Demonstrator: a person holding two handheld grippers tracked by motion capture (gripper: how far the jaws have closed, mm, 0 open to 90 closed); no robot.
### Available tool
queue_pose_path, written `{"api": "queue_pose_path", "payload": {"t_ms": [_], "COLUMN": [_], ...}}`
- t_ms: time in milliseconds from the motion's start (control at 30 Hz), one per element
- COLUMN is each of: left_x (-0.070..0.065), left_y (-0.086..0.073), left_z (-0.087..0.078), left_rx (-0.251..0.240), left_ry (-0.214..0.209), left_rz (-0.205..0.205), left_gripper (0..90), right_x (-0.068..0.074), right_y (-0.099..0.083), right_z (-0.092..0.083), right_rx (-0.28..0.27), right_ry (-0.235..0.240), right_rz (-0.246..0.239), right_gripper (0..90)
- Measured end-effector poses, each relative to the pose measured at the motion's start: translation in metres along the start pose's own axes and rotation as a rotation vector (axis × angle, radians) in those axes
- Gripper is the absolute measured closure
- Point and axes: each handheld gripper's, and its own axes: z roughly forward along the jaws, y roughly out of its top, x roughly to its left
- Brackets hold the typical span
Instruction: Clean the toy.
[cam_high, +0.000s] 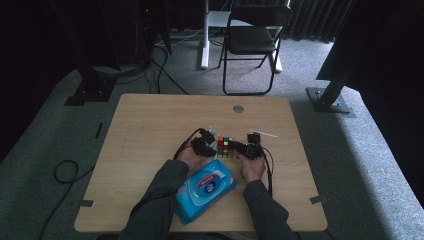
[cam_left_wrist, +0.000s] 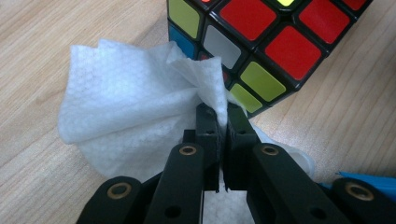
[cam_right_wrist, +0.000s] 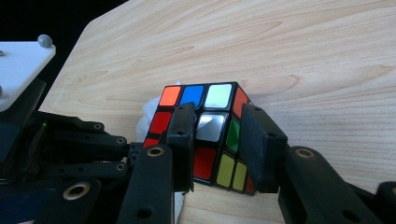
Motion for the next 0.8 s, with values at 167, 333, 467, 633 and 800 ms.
{"api": "queue_pose_path", "payload": {"t_ms": [167, 333, 467, 633, 800], "left_x": [-0.001, 0.0, 0.004, 0.008, 0.01], "left_y": [0.0, -0.002, -0.006, -0.008, -0.011], "left_z": [0.0, -0.001, -0.003, -0.004, -0.006], "left_rx": [-0.001, -0.007, -0.013, -0.019, -0.014], "left_ry": [0.009, 0.004, -0.001, -0.008, 0.001], "left_rz": [0.013, -0.003, -0.02, -0.029, -0.036], "left_gripper": [86.6, 86.5, 86.4, 86.4, 86.4], "right_x": [0.001, 0.002, 0.002, 0.002, 0.0], "right_y": [-0.001, -0.001, -0.001, 0.001, 0.003], "right_z": [-0.001, -0.001, -0.001, -0.007, -0.014], "right_rx": [-0.005, -0.005, 0.0, -0.026, -0.051], "right_ry": [-0.015, -0.027, -0.03, -0.016, -0.032], "right_rz": [-0.015, -0.02, -0.019, -0.027, -0.04], "right_gripper": [63.1, 62.4, 61.5, 61.3, 61.3]}}
